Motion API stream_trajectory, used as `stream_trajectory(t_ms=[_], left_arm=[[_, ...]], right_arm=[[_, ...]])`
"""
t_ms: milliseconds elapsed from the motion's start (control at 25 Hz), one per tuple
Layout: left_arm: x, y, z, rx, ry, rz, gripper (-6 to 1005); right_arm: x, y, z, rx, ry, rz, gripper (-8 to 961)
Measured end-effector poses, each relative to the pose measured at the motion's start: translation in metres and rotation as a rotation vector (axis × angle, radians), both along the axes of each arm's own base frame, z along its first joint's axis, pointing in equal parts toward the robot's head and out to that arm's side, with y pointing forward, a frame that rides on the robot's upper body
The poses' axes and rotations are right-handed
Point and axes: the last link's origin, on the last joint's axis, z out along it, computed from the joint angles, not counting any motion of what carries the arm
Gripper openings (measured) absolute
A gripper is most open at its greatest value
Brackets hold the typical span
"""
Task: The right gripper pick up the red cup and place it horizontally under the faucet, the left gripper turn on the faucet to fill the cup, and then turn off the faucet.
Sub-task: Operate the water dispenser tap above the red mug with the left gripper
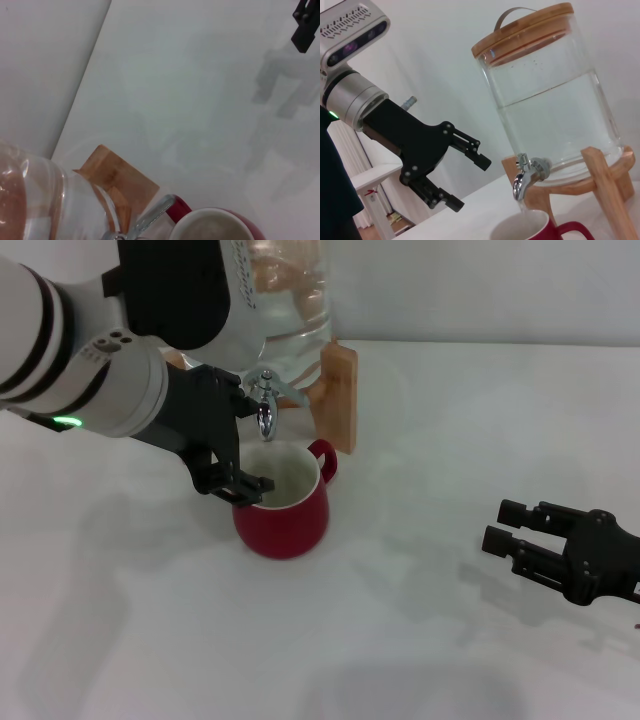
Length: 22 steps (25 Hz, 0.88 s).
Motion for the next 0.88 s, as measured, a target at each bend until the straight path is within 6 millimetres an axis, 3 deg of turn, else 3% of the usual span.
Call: stream_trajectory(t_ms=[880], left_arm=[[0.005,0.010,-0.012,-0.006,0.029,-0.030,810]], right_arm=[[-0.001,0.004,0.002,0.011,0.004,-0.004,477]])
